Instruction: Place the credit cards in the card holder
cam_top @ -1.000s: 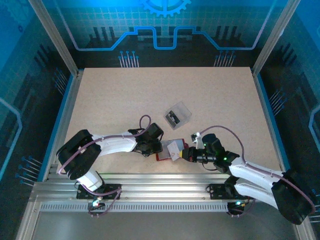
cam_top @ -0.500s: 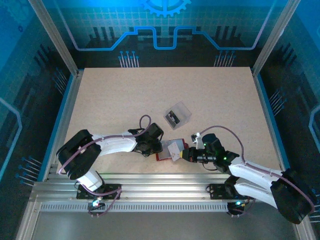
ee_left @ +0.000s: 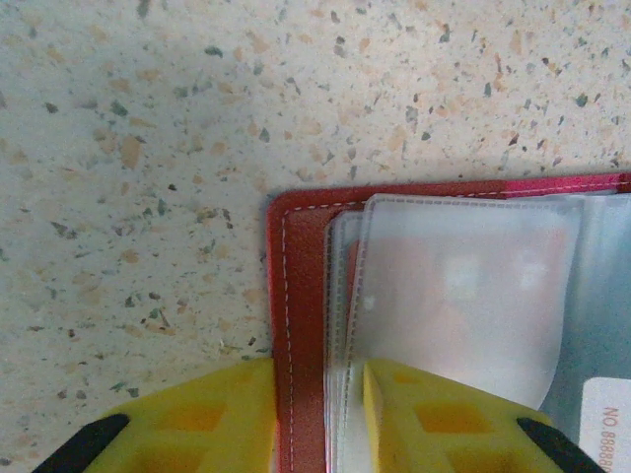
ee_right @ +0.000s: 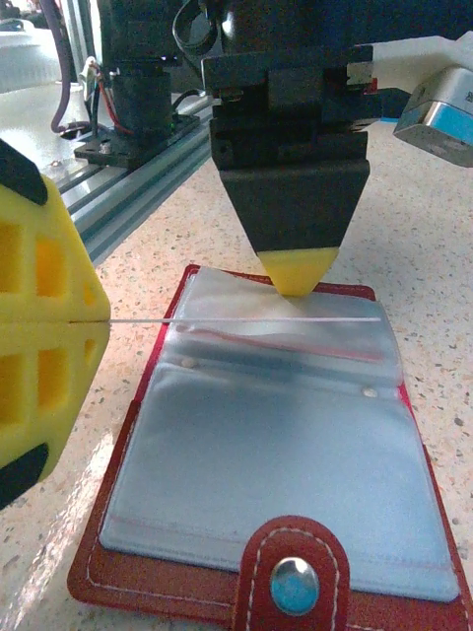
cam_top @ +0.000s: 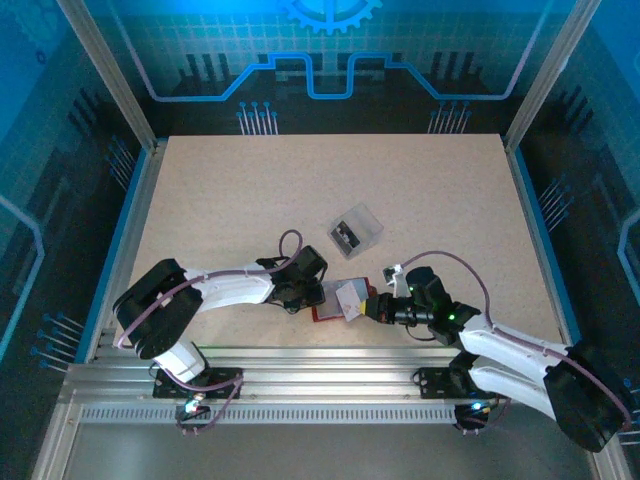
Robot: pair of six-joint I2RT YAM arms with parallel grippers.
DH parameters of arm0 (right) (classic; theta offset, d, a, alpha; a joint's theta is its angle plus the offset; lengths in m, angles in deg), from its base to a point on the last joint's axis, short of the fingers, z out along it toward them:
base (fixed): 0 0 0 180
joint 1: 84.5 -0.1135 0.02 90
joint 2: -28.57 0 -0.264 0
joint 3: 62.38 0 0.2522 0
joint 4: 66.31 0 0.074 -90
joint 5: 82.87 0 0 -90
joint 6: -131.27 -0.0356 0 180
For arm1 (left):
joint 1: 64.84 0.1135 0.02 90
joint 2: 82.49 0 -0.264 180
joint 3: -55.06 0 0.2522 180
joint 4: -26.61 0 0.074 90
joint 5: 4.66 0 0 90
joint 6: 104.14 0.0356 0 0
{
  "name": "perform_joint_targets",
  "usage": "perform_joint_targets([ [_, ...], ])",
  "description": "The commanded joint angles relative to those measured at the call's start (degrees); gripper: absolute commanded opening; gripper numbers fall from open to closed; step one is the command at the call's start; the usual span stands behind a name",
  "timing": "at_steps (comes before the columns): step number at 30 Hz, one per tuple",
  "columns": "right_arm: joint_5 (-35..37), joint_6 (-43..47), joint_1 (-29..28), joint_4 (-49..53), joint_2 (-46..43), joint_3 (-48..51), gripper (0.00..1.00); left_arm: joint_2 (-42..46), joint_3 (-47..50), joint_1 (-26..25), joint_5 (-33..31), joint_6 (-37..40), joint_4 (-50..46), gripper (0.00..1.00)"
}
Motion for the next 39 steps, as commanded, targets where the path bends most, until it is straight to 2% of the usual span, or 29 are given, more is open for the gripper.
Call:
perform_joint_targets([
  [1,-0.8,1.1,0.6,0.7,0.3,0.8,0.0,-5.3,2.4,-0.5,-1.2,-0.7,-4.4,0.3],
  [32,-0.8,1.8,1.2,0.0,5.1,0.0,0.0,-5.5,2.3,-0.5,-1.1,-0.7,-4.4,0.3],
  [39,-3.1,2.1,2.9,-2.7,9.7,-2.0,0.0,-5.7,2.2,-0.5,-1.1,-0.6,-4.3,0.3],
])
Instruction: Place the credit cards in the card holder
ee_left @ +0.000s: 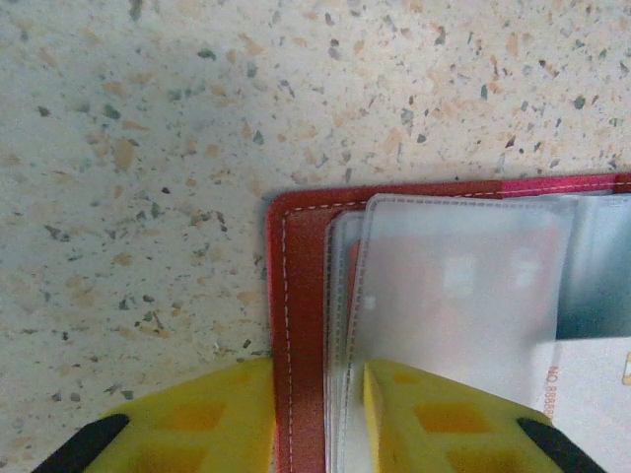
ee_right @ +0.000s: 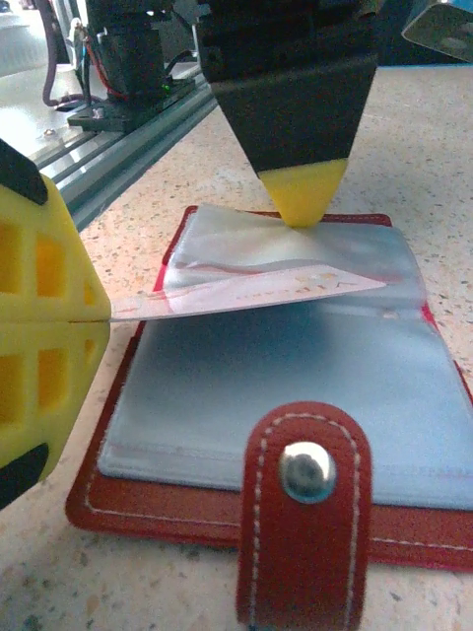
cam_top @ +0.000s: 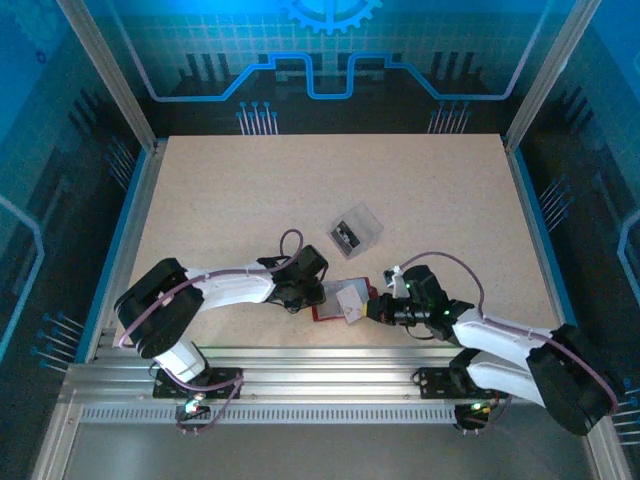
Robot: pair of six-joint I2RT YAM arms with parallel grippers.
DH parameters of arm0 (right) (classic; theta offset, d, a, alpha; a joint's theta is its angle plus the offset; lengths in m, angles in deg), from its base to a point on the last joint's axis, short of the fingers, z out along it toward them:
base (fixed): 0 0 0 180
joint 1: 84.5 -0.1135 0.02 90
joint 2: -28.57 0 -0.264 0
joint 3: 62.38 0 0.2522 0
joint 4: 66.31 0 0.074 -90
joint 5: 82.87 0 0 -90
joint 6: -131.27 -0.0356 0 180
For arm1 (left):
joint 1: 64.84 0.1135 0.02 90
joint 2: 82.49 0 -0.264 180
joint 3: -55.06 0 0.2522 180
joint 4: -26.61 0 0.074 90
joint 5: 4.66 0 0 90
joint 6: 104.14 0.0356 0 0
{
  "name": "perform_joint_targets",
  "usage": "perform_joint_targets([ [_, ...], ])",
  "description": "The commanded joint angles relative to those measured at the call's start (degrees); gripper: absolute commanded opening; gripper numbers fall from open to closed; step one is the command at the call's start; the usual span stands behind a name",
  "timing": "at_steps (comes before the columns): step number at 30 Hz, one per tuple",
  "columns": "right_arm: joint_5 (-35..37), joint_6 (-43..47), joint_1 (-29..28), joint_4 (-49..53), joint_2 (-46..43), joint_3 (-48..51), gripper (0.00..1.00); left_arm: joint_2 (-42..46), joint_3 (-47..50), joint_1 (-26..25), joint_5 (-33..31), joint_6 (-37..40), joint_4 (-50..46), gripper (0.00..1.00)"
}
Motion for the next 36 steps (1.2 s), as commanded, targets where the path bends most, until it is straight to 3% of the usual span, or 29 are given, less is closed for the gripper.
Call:
perform_joint_targets([
  [1,-2.4,0.9,0.8,-2.1,2.9,-1.9,0.0,-5.2,2.7,-0.6,-1.1,-0.5,-4.0,0.3],
  [10,-4.7,0.3,0.9,-4.5,6.6,-4.0,0.0,-5.4,2.9,-0.6,-1.0,-0.6,-3.8,0.3],
  [15,-3.3,0.7,1.3,-0.5,6.1,-5.1,0.0,-6.0,2.5,-0.6,-0.6,-0.4,-3.4,0.3],
  [22,-1.3,-1.4,0.8,-3.4,9.9,-5.2,0.0,-5.6,2.8,-0.6,-0.8,-0.4,-3.6,0.3],
  [29,2.4,-2.5,0.4,-1.7,7.5,-5.2,0.0,-5.5,3.1,-0.6,-0.7,-0.6,-3.3,0.3],
  [36,4.2,-4.6,-2.7,-4.7,10.2,-5.7,0.0,-5.7,3.1,-0.6,-0.6,-0.5,-3.2,0.3],
])
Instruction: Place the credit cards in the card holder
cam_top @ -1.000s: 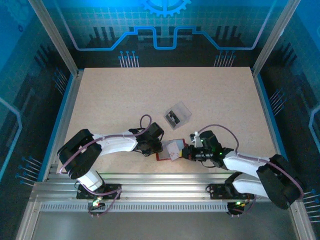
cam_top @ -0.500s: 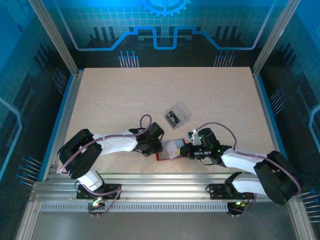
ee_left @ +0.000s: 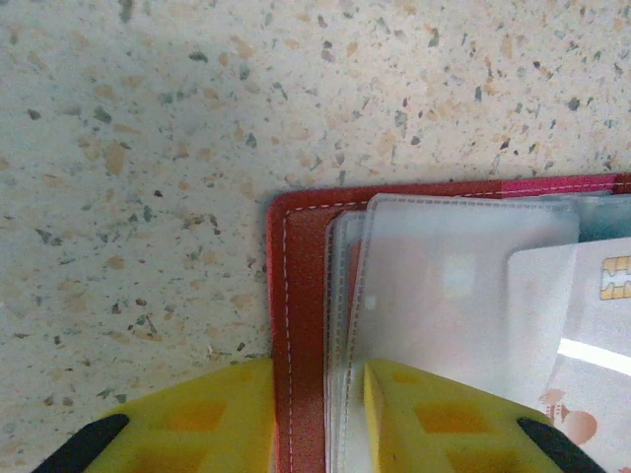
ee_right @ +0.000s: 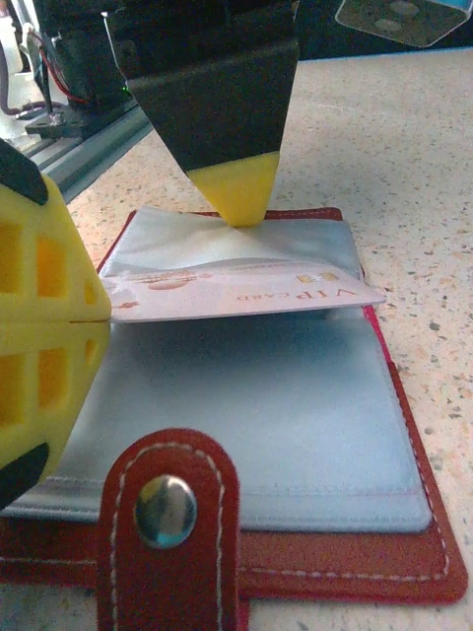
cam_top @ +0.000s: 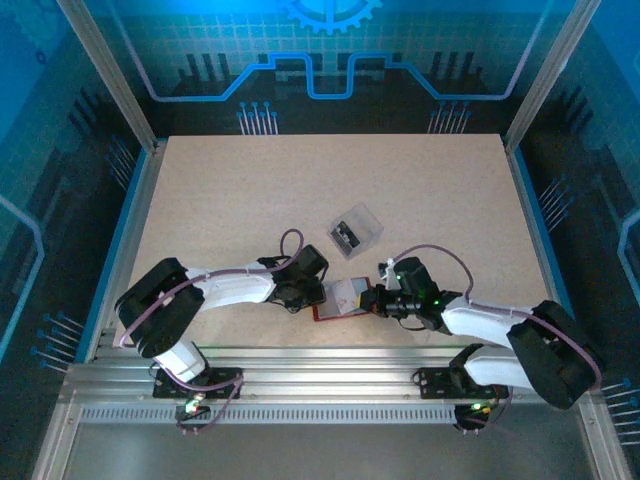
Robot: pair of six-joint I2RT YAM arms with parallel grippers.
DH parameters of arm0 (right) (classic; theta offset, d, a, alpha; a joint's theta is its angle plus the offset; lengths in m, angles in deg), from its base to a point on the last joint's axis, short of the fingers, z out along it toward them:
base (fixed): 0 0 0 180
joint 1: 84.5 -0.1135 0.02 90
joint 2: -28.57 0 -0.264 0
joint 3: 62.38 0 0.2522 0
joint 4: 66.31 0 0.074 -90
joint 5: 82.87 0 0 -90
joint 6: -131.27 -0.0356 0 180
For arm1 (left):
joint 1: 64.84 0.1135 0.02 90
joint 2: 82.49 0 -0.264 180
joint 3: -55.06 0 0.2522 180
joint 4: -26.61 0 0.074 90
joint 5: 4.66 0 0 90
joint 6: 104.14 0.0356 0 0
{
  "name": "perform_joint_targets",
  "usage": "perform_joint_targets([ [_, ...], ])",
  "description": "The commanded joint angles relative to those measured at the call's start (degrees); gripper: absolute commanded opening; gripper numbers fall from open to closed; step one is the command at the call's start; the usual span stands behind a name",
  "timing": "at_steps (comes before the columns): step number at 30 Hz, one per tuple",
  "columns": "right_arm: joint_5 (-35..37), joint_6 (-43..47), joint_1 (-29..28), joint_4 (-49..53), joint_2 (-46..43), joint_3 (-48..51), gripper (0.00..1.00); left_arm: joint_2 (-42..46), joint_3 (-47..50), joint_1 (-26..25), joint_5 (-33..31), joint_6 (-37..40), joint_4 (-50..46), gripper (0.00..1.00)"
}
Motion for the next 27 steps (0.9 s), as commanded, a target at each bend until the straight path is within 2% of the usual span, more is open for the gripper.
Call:
perform_joint_targets([
  [1,2.2,-1.7,-2.1,-2.2,2.2,-1.6,0.0,-5.4,3.2,-0.6,-0.7,-0.6,-3.4,0.3],
  [18,6.2,-5.1,-9.4,-6.7,8.4,-3.1,0.0,-5.6,3.4,-0.6,-0.3,-0.4,-2.7,0.3],
  [27,2.2,-3.4,-10.8,-10.3,13.5,-5.8,0.0,-5.0,3.7,-0.7,-0.2,-0.5,-2.4,0.3],
])
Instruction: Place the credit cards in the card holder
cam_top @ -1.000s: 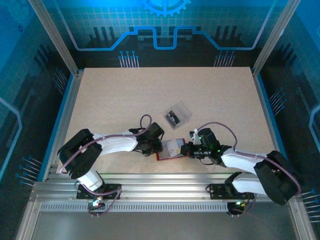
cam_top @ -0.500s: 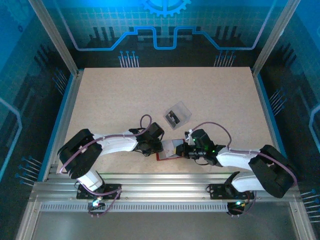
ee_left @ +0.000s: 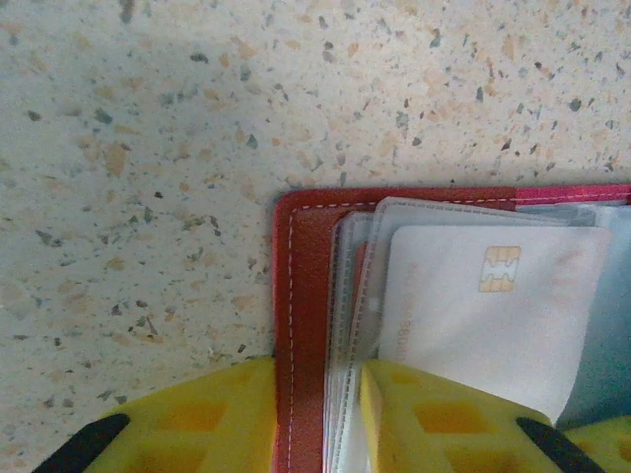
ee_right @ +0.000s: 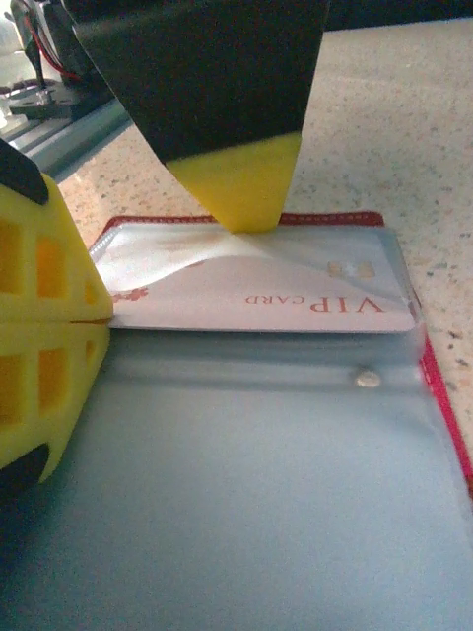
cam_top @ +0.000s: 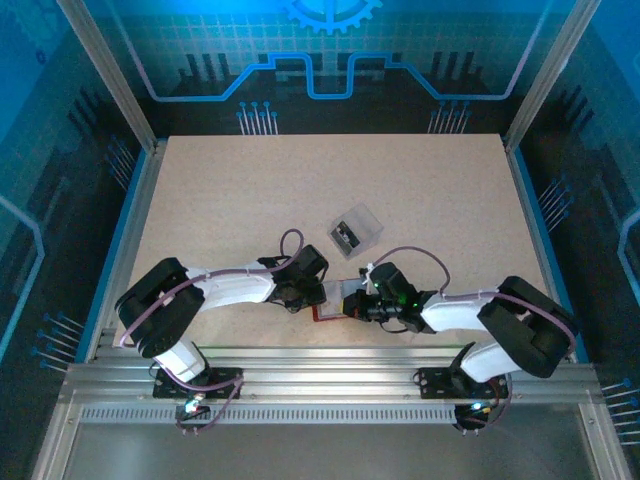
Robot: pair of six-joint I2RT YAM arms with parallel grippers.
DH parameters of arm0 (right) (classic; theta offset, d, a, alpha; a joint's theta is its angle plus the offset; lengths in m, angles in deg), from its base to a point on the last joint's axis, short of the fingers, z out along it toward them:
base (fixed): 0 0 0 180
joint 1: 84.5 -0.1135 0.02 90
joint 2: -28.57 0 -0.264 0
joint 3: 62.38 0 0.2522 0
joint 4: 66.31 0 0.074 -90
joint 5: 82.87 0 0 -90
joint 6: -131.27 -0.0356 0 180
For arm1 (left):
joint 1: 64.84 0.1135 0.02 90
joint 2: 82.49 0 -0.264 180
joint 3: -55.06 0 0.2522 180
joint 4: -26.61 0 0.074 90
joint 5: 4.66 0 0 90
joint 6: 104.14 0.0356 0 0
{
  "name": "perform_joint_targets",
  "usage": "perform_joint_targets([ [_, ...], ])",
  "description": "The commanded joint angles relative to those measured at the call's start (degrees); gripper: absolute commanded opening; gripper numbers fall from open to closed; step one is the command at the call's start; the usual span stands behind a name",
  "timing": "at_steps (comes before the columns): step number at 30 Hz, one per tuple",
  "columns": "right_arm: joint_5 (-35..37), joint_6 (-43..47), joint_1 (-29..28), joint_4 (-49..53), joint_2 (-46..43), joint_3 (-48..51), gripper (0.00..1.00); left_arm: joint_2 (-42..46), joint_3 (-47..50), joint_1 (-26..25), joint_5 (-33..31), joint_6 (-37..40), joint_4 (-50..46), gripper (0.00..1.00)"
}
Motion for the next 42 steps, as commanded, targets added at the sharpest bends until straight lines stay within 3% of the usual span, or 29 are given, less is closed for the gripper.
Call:
perform_joint_targets([
  [1,-3.7,1.5,-1.3,-2.0,2.3,-2.6,0.0,-4.8,3.7,-0.7,-0.4,-0.5,-2.6,0.3],
  [3,-4.4,2.3,-1.1,-0.8,2.0,-3.1,0.01,-4.3,4.0,-0.7,-0.5,-0.6,-2.8,0.3],
  [6,-4.0,3.5,-1.1,2.7,-0.4,-3.5,0.12,-3.5,4.1,-0.7,-0.7,-0.6,-2.9,0.31],
  [18,-4.2,10.8,1.1,24.9,-5.9,-11.6,0.37,-1.5,4.4,0.2,0.1,0.1,-2.5,0.34],
  [23,-2.9,12.1,1.1,29.4,-4.0,-14.0,0.4,-1.2,4.1,0.8,0.9,0.7,-2.2,0.34],
  [26,-2.3,12.3,1.0,29.4,-4.3,-13.9,0.35,-0.6,4.3,1.1,1.3,1.0,-2.3,0.34],
  [33,1.3,14.6,1.9,34.6,-2.7,-18.0,0.11,2.0,5.8,3.2,4.0,1.0,-0.4,0.33],
  [37,2.9,15.6,3.1,37.9,-1.2,-20.3,0.02,3.8,6.5,4.0,5.2,1.3,0.2,0.29],
  [42,4.1,16.6,3.1,39.5,2.4,-22.8,0.0,4.1,5.7,4.9,6.3,2.2,0.2,0.23],
])
